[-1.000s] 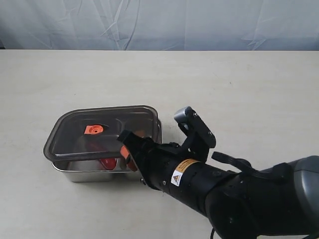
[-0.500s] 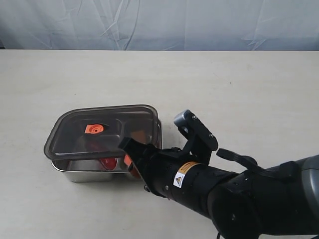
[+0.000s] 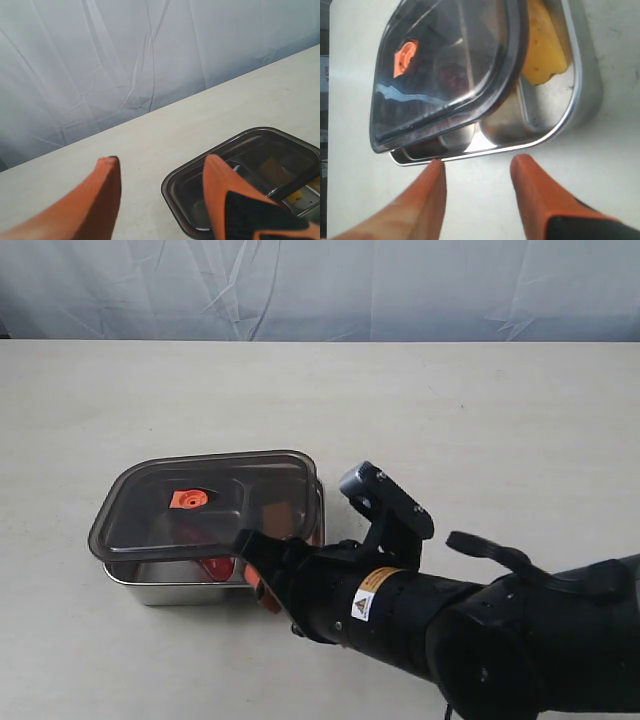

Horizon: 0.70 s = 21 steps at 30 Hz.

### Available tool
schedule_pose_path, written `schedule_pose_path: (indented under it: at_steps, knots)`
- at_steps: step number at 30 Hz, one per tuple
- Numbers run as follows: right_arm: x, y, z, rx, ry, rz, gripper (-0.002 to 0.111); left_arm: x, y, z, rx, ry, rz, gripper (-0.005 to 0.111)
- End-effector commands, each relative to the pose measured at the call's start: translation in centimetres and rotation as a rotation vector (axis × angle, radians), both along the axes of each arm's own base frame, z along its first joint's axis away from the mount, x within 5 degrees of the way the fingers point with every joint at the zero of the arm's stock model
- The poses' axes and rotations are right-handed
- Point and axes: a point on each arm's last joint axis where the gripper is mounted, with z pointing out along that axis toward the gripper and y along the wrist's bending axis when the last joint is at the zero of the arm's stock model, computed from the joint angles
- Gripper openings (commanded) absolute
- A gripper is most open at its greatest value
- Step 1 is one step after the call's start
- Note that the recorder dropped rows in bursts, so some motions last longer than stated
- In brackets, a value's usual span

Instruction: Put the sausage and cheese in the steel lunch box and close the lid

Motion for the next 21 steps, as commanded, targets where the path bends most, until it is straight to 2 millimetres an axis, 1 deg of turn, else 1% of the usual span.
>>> schedule_pose_path:
  at_steps: [1,4,9,11,13,14,16,19,20,21]
  knots:
    - [-0.3,-0.9,1.3,0.014,-0.039,0.035,0.044,-0.1,0.0,0.3,-0.013,-0.021,-0.006,0.049]
    - [-0.7,-2.3,1.3,0.013,-0.026,0.016,0.044,-0.1,0.0,0.3,-0.013,-0.021,-0.006,0.049]
    - [-1.5,-5.3,0.2,-0.02,0.023,-0.036,0.044,-0.1,0.0,0.3,-0.013,-0.021,-0.006,0.049]
    - [-1.7,-6.2,0.3,-0.014,0.004,-0.037,0.043,-0.1,0.0,0.3,-0.013,-0.021,-0.006,0.049]
    - [-1.6,-6.5,0.9,0.009,-0.058,-0.027,0.041,-0.1,0.0,0.3,-0.013,-0.021,-0.006,0.049]
    - [-1.6,-6.6,1.5,0.016,-0.105,-0.007,0.039,-0.1,0.0,0.3,-0.013,-0.021,-0.006,0.049]
    - [-1.5,-6.4,2.7,0.024,-0.193,0.044,0.03,-0.1,0.0,0.3,-0.013,-0.021,-0.006,0.049]
    - [-1.4,-6.1,4.5,0.013,-0.312,0.123,0.009,-0.1,0.0,0.3,-0.013,-0.021,-0.006,0.049]
    - [-1.4,-6.0,5.0,0.01,-0.348,0.142,0.0,-0.1,0.0,0.3,-0.013,-0.021,-0.006,0.049]
    - [-1.4,-5.9,5.4,0.016,-0.37,0.149,0.0,-0.1,0.0,0.3,-0.013,-0.021,-0.006,0.049]
